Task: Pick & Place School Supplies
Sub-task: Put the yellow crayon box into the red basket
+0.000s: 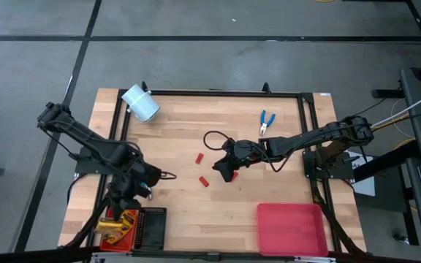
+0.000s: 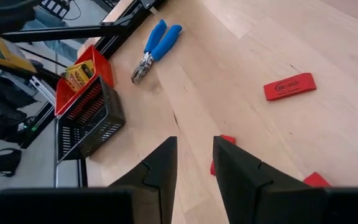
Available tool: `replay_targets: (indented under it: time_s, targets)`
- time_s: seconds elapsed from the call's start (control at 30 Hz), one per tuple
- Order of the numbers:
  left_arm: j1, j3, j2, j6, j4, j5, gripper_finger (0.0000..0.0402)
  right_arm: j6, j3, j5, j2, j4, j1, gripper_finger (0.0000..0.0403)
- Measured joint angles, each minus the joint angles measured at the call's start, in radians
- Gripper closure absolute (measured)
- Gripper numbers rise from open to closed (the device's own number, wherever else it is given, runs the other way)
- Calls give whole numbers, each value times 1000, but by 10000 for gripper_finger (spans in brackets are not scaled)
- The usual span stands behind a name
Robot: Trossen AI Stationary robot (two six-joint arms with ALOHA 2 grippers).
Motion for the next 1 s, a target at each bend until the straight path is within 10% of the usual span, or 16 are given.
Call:
replay_targets:
  time_s: [0.67,1.0]
  targets:
    - [98,-37,37,-129,51,-25,400,-201,0,-29,0,-59,-33,295]
    - [63,-211,35,-255,344,-9,400,-230,0,-84,0,-87,-47,295]
